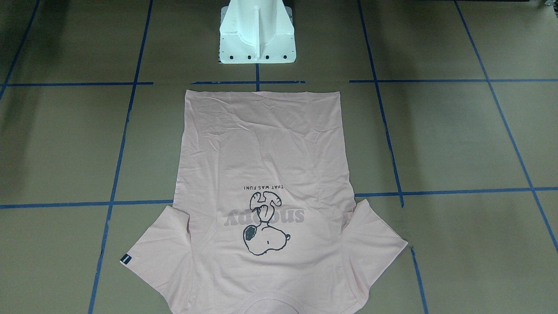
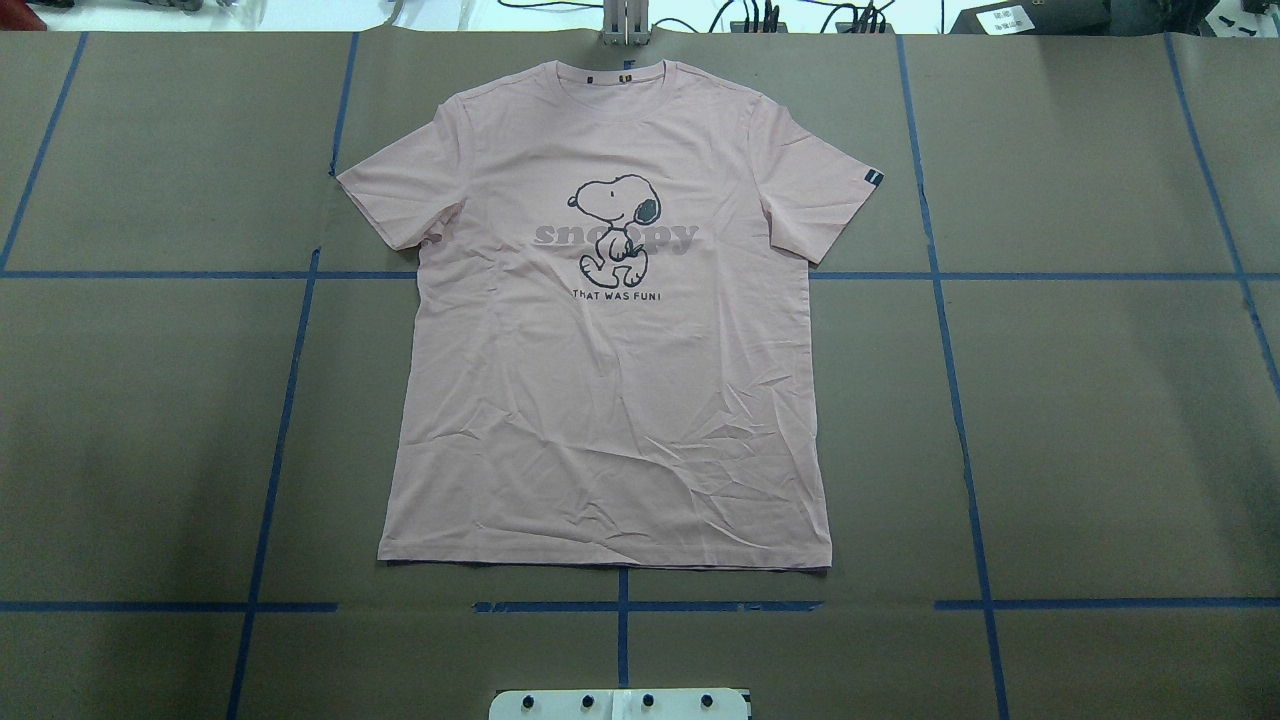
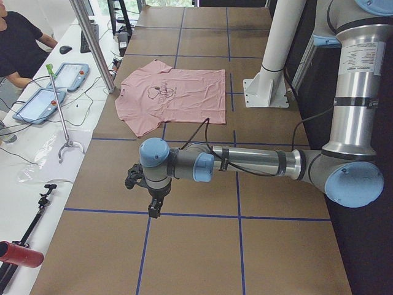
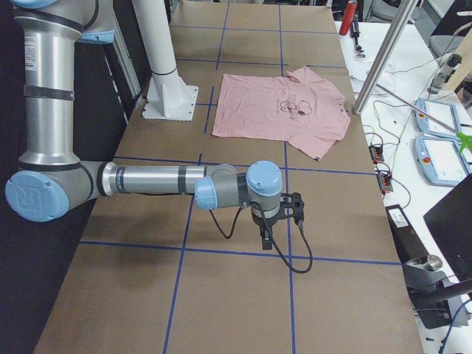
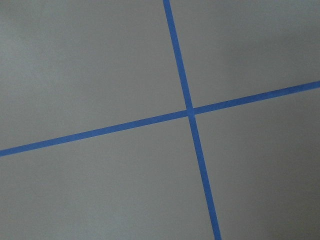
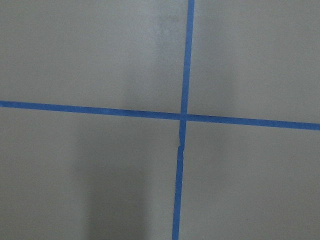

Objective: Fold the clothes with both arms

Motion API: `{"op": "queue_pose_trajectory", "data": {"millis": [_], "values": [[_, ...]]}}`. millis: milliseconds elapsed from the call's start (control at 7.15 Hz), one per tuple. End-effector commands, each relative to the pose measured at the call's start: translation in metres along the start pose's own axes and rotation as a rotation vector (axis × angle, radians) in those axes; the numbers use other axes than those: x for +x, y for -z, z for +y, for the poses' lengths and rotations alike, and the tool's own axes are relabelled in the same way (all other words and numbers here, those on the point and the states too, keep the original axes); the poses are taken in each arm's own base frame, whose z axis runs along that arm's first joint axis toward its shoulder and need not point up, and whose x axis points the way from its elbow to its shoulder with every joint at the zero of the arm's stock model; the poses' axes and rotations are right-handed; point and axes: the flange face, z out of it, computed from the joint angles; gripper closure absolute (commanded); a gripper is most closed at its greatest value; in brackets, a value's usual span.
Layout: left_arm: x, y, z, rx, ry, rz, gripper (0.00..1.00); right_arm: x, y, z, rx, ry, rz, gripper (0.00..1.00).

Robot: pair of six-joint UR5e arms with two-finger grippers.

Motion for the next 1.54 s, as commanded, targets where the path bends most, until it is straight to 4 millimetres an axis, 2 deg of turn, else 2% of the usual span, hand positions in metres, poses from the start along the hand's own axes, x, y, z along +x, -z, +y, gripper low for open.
{"op": "queue_pose_trajectory", "data": {"millis": [0, 140, 280, 420, 559, 699, 839, 979, 1119, 1259, 1398], "values": [[0.047, 0.059, -0.061, 0.126, -0.118, -0.007, 0.00, -0.071, -0.004, -0.060, 0.061, 0.184, -0.050, 0.00], [0.068, 0.066, -0.072, 0.169, -0.177, 0.039, 0.00, -0.086, -0.032, -0.076, 0.018, 0.166, -0.069, 0.00], [0.094, 0.070, -0.085, 0.259, -0.286, 0.046, 0.00, -0.118, -0.049, -0.115, -0.001, 0.157, -0.085, 0.00], [0.100, 0.072, -0.089, 0.293, -0.220, 0.059, 0.00, -0.164, -0.066, -0.159, -0.022, 0.159, -0.098, 0.00], [0.118, 0.069, -0.095, 0.325, -0.222, 0.077, 0.00, -0.213, -0.069, -0.208, -0.022, 0.126, -0.108, 0.00], [0.150, 0.051, -0.110, 0.300, -0.160, 0.119, 0.00, -0.268, -0.068, -0.241, -0.004, 0.115, -0.091, 0.00], [0.194, 0.042, -0.128, 0.283, -0.088, 0.155, 0.00, -0.326, -0.080, -0.255, 0.062, 0.089, -0.055, 0.00], [0.216, 0.037, -0.141, 0.287, -0.058, 0.144, 0.00, -0.362, -0.128, -0.247, 0.157, 0.026, -0.084, 0.00], [0.227, 0.036, -0.149, 0.297, -0.053, 0.130, 0.00, -0.379, -0.181, -0.233, 0.216, 0.044, -0.120, 0.00], [0.234, 0.041, -0.154, 0.305, -0.029, 0.140, 0.00, -0.405, -0.203, -0.228, 0.239, 0.073, -0.109, 0.00], [0.240, 0.047, -0.157, 0.313, -0.003, 0.151, 0.00, -0.423, -0.223, -0.219, 0.231, 0.088, -0.092, 0.01]]}}
